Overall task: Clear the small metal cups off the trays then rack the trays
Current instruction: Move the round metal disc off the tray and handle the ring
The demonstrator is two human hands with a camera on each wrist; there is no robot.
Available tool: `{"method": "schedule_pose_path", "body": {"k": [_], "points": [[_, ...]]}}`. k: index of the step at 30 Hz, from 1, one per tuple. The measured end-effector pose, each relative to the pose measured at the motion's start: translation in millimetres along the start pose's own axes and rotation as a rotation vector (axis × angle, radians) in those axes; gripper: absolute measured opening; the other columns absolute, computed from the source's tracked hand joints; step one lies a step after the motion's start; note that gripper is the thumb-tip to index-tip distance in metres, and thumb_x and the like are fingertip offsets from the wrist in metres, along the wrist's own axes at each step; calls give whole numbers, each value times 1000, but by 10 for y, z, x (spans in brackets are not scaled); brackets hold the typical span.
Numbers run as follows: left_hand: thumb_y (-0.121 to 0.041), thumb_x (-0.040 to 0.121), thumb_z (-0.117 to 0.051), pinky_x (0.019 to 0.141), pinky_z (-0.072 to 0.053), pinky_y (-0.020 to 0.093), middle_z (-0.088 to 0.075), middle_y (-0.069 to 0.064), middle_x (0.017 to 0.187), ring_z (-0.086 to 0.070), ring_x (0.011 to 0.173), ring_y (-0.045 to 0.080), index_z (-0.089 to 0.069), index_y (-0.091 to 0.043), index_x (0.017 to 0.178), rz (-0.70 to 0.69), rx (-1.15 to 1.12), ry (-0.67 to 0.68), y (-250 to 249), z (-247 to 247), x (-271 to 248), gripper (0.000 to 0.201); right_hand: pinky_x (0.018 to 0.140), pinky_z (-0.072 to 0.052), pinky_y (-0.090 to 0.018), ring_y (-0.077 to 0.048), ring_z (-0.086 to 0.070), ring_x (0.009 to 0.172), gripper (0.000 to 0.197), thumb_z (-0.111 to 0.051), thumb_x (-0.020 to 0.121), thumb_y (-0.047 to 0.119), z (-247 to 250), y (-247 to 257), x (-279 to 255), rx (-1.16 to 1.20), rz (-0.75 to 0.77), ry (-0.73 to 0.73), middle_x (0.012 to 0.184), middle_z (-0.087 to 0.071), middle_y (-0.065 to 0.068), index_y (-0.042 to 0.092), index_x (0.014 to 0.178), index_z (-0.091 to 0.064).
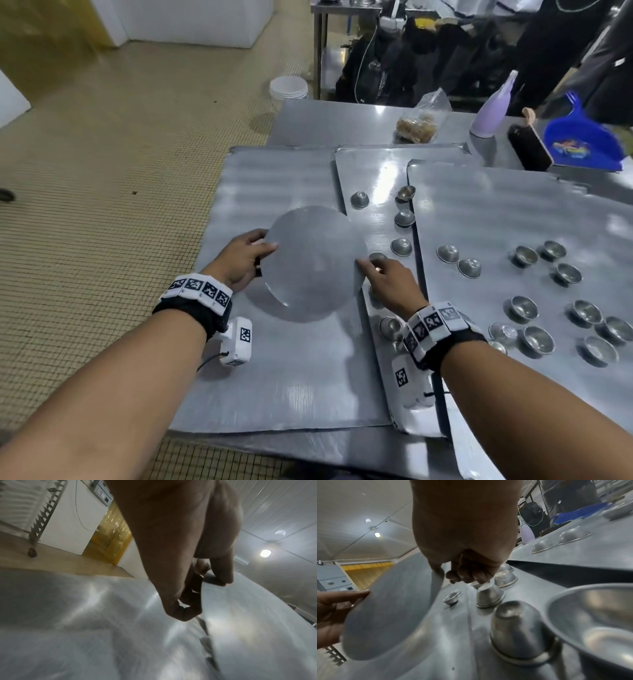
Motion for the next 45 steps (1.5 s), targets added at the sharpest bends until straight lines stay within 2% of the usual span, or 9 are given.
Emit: {"method": "schedule_pose_path", "body": {"k": [6,12,18,22,26,30,35,42,45], "points": [[-15,92,-72,82,-51,34,-73,-10,100,-64,100,13,-74,-27,97,-137,221,-171,-195,91,-75,13,59,-51,-33,-18,-68,60,17,-60,96,33,55,252,29,404,57,-3,74,-74,-4,20,90,-70],[0,99,-49,74,-55,32,-71,11,99,-66,81,21,-77,-20,99,-198,213,-249,-257,101,-123,35,52,-45,-21,-21,-70,72,26,-43,95,8,184,463,-15,631,31,-16,94,-70,-1,11,102,-69],[-19,101,-48,76,-55,37,-74,4,101,-67,89,22,-78,-17,94,-106,-59,-188,-217,-40,-114,30,59,-54,-39,-19,-67,62,24,-67,92,36,259,447,-109,613,71,-99,81,-69,-3,12,91,-62],[-1,93,-65,66,-55,31,-65,7,98,-65,84,22,-65,-19,103,-161,72,-149,-166,-231,-53,21,64,-58,-49,-11,-60,53,34,-74,80,17,359,313,-175,558,8,-161,83,-63,-6,16,109,-56],[8,90,-62,63,-56,31,-60,2,85,-64,74,19,-55,-20,126,-138,84,-90,-172,-534,-5,46,65,-62,-44,-22,-70,71,66,-77,78,26,493,106,-224,518,-19,-197,94,-61,-10,32,135,-46],[10,89,-60,66,-59,35,-62,9,86,-62,77,25,-60,-19,118,-127,167,25,-161,-908,-12,40,60,-61,-48,-31,-71,77,43,-76,84,23,730,-101,-338,513,-48,-200,98,-64,-14,25,121,-55],[2,87,-70,69,-61,42,-74,14,102,-73,87,30,-56,-20,123,-113,240,112,-116,-1458,-90,44,47,-55,-32,-23,-69,83,52,-78,82,26,1070,-382,-502,495,-102,-217,105,-63,-8,18,123,-47],[-1,83,-78,65,-60,33,-74,14,100,-75,88,28,-56,-17,120,-94,304,116,-96,-2279,-295,46,52,-56,-34,-25,-71,85,57,-80,73,39,1657,-943,-689,481,-94,-226,105,-68,-3,23,120,-52],[-5,79,-82,78,-62,40,-75,17,105,-74,96,33,-60,-11,118,-80,334,160,-50,-2673,-401,45,74,-61,-38,-18,-69,94,58,-79,72,42,1953,-1262,-807,448,-65,-235,109,-69,-1,22,119,-53]]}}
Point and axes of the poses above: each hand's wrist, its own x-axis towards the middle knuckle, its own z-axis out of the back of the hand, y = z × x, the point moved 1 cm from there along x, towards the middle knuckle
